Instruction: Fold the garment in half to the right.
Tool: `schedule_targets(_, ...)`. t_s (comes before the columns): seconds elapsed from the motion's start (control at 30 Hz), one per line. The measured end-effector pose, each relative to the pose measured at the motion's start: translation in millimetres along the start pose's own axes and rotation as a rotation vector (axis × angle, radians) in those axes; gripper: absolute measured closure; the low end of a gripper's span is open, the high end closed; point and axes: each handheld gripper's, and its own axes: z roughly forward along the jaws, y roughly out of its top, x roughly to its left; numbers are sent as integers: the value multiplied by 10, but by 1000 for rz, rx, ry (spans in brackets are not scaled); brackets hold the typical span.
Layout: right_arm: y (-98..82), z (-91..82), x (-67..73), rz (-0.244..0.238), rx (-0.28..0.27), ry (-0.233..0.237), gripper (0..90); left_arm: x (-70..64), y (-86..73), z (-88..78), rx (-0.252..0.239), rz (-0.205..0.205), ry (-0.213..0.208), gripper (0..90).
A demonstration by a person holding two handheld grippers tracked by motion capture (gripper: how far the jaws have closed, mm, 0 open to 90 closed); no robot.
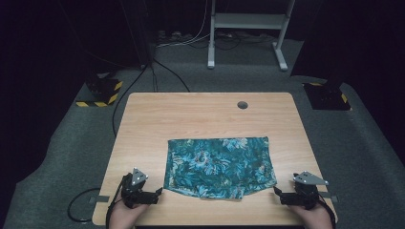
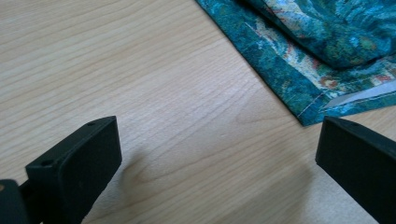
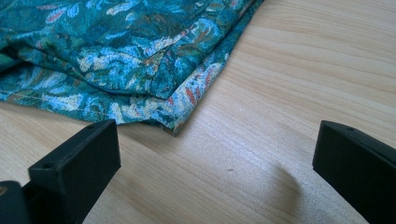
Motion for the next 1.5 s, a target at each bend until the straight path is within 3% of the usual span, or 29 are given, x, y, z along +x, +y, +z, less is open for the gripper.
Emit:
schedule_targets(0.13, 52, -18, 27, 6, -10, 30, 3, 59, 40, -3, 4, -13, -29, 4)
schedule_targets(0.4, 244, -75, 202, -54, -42, 53, 2, 142, 233, 7, 2, 15, -41, 5)
schedule_targets(0.7, 467, -46, 450, -81, -72, 90, 0, 271, 490, 91, -44, 4, -65, 7)
schedule_targets(0.97, 697, 40, 739, -115, -90, 122, 0, 353, 755, 188, -87, 3, -102, 6)
schedule_targets(1.03, 761, 64, 833, -129, -94, 131, 0, 381, 803, 228, -108, 12, -91, 8)
schedule_targets(1.23, 860, 213, 1107, -138, -94, 177, 0, 493, 917, 381, -107, -30, -114, 8)
schedule_targets(1.5, 1028, 358, 1387, -170, -106, 226, 0, 557, 1093, 452, -104, -36, -111, 8)
